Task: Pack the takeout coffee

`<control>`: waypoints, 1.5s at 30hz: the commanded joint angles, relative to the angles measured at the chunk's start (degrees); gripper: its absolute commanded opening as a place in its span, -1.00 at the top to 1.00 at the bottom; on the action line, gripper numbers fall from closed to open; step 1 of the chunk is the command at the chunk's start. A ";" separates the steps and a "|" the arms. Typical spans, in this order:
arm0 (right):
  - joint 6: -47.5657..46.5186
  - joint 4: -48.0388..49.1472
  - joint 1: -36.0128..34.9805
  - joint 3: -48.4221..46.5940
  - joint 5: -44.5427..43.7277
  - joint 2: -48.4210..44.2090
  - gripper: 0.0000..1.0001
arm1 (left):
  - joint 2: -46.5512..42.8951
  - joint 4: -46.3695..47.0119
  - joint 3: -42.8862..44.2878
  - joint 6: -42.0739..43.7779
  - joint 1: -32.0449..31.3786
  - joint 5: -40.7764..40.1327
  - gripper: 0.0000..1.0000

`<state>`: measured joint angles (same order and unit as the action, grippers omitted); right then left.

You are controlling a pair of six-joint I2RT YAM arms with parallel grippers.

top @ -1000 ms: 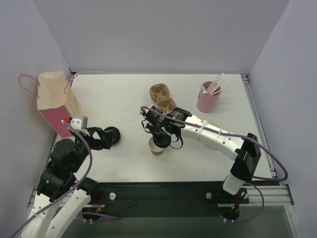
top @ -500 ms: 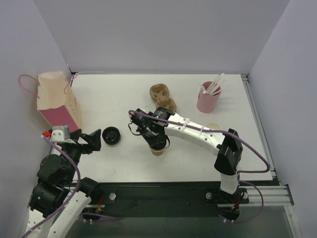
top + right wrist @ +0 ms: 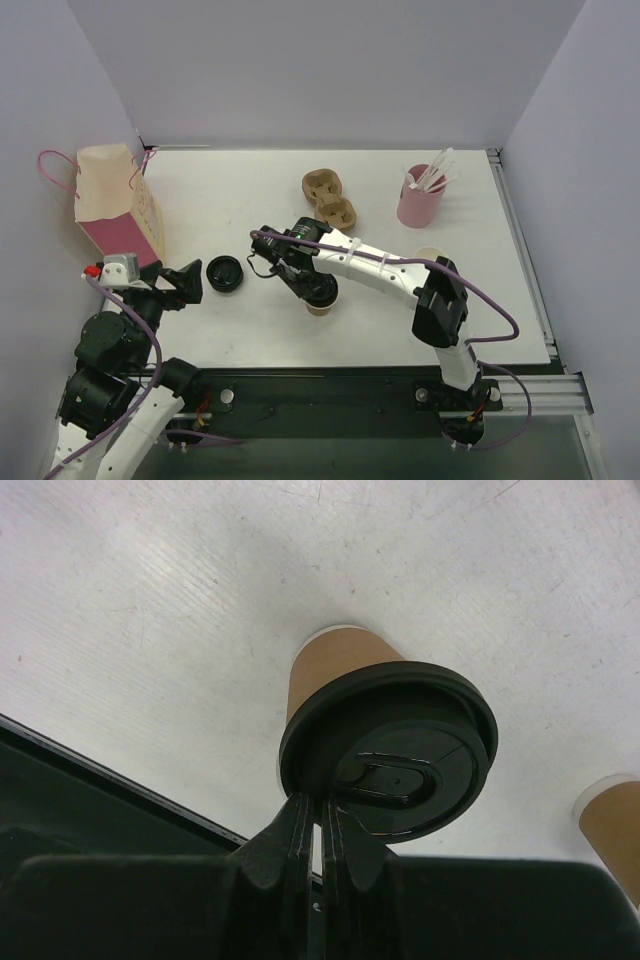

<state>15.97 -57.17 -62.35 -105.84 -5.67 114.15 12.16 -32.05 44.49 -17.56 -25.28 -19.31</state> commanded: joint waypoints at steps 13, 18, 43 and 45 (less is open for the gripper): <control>-1.38 -6.29 -0.67 -2.79 -0.22 0.46 1.00 | -0.12 0.68 0.07 0.07 0.40 -0.55 -0.94; -1.82 -7.61 -0.76 -2.79 -0.83 -0.59 1.00 | -0.21 0.68 0.07 0.07 0.40 -0.55 -0.94; -3.22 -7.35 -1.46 -2.53 2.77 1.78 1.00 | -0.03 0.32 0.16 -0.02 0.40 -0.64 -0.94; -3.22 -7.26 -1.29 -2.18 2.42 2.22 1.00 | -0.03 0.15 0.16 -0.02 0.40 -0.73 -0.94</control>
<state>13.39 -61.04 -63.48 -108.75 -3.53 115.07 12.12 -32.18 44.49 -17.56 -25.28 -19.35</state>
